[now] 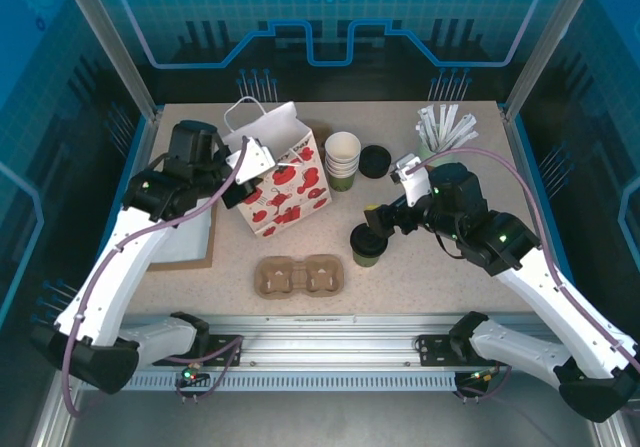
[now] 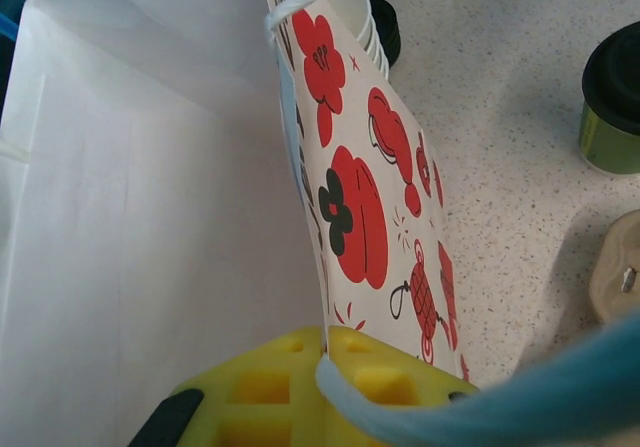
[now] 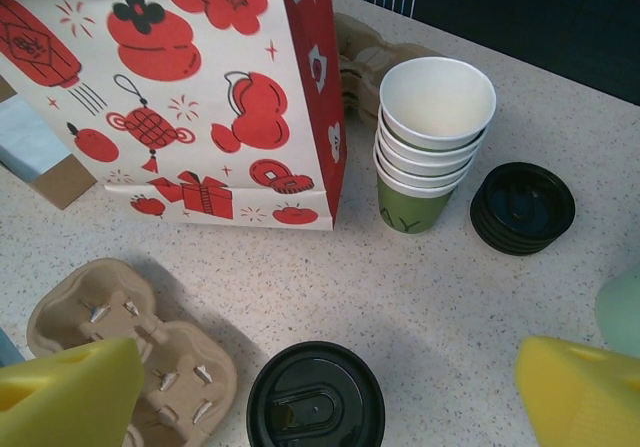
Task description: Pack the takeout coffee
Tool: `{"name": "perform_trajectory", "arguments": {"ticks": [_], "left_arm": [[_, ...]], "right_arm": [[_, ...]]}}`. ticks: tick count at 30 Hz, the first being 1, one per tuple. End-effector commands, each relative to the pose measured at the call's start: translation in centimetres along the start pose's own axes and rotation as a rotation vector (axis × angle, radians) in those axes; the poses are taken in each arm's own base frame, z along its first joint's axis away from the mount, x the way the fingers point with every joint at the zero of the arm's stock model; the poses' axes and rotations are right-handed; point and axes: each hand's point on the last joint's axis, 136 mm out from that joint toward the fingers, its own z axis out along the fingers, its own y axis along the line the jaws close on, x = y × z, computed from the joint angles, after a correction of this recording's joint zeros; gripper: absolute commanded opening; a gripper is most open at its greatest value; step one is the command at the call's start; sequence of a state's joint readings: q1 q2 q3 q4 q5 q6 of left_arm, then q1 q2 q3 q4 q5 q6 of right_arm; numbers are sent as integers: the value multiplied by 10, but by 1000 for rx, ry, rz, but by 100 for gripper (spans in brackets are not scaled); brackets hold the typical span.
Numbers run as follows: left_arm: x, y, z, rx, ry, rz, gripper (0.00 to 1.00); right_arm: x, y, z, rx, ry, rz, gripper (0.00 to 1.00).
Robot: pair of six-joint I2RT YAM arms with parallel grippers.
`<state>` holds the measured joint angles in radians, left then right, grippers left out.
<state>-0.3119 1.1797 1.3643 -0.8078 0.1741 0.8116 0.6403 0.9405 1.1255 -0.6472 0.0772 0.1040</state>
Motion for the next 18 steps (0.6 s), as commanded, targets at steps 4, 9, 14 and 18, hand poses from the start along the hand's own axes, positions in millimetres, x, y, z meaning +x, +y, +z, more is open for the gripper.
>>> {"name": "perform_trajectory", "arguments": {"ticks": [4, 9, 14, 18], "left_arm": [[-6, -8, 23, 47, -16, 18, 0], [-3, -14, 40, 59, -12, 17, 0], [8, -15, 54, 60, 47, 11, 2], [8, -10, 55, 35, 57, 7, 10]], "right_arm": [[4, -1, 1, -2, 9, 21, 97], [8, -1, 4, -4, 19, 24, 97], [8, -1, 5, -4, 21, 25, 97], [9, 0, 5, -7, 22, 28, 97]]}}
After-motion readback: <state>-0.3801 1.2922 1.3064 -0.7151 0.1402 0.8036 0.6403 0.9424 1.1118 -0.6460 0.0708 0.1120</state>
